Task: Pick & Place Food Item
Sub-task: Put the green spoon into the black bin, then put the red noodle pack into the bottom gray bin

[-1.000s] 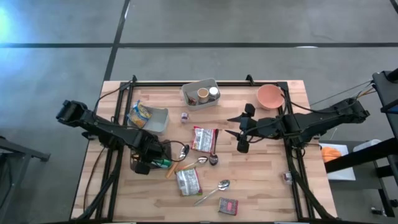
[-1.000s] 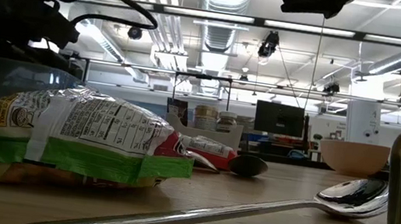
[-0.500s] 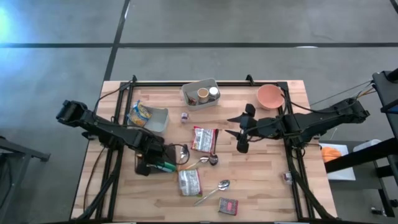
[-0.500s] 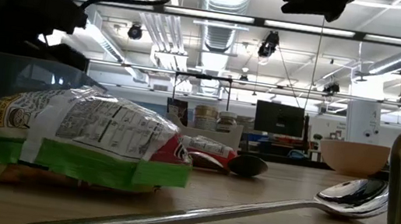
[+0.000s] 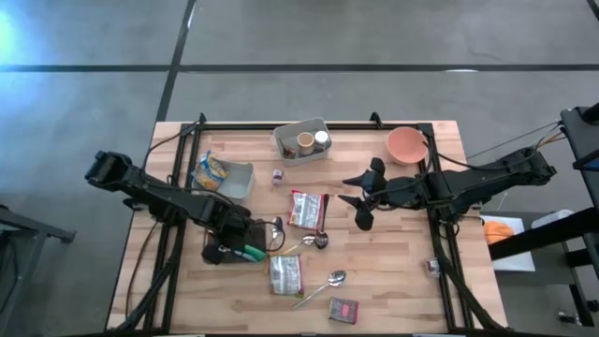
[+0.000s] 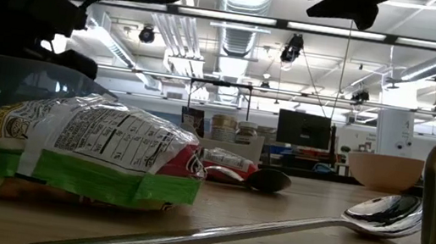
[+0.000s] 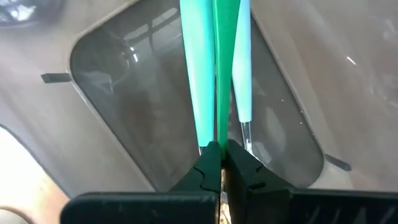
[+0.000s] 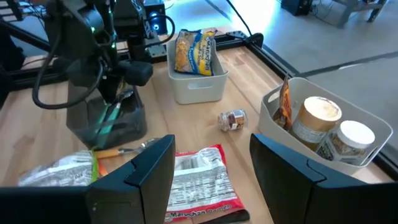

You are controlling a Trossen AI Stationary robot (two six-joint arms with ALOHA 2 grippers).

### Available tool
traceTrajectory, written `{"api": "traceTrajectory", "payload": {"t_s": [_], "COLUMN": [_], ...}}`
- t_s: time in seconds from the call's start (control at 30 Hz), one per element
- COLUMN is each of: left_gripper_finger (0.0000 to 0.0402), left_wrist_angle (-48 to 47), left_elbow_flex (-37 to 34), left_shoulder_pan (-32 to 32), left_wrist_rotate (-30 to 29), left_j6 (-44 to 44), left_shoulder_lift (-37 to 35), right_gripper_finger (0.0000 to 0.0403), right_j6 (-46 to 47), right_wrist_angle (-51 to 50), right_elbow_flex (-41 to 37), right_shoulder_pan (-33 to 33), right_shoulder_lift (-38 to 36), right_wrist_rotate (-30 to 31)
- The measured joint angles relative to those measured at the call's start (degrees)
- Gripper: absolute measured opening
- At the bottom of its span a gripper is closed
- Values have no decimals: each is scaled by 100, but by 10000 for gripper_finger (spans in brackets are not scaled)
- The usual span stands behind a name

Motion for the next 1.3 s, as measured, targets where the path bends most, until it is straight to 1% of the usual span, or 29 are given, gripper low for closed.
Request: {"api": "traceTrajectory", "payload": {"t_s": [0.4, 0.77, 0.87, 1.13, 1.3], "left_gripper_finger": [0, 4, 24, 105, 138], "left_wrist_angle": [642, 627, 615, 635, 608], "left_elbow_flex": [-465, -437, -364, -252, -250], "left_shoulder_pan": [1, 4, 0, 4, 4], "left_wrist_rotate": [46, 36, -17, -192, -188], "left_j6": [-295, -368, -377, -508, -513], "left_shoulder_lift": [-24, -11, 4, 9, 4], "right_gripper_finger": [208, 208, 208, 208, 208], "right_j6": [184, 182, 181, 164, 164], "right_wrist_angle": [-10, -10, -11, -11, -11], "right_elbow_flex": [-2, -2, -1, -2, -1], "right_shoulder_pan": [0, 0, 0, -2, -2], "right_shoulder_lift": [0, 0, 0, 0, 0], "right_wrist_rotate": [-8, -8, -8, -7, -6]}}
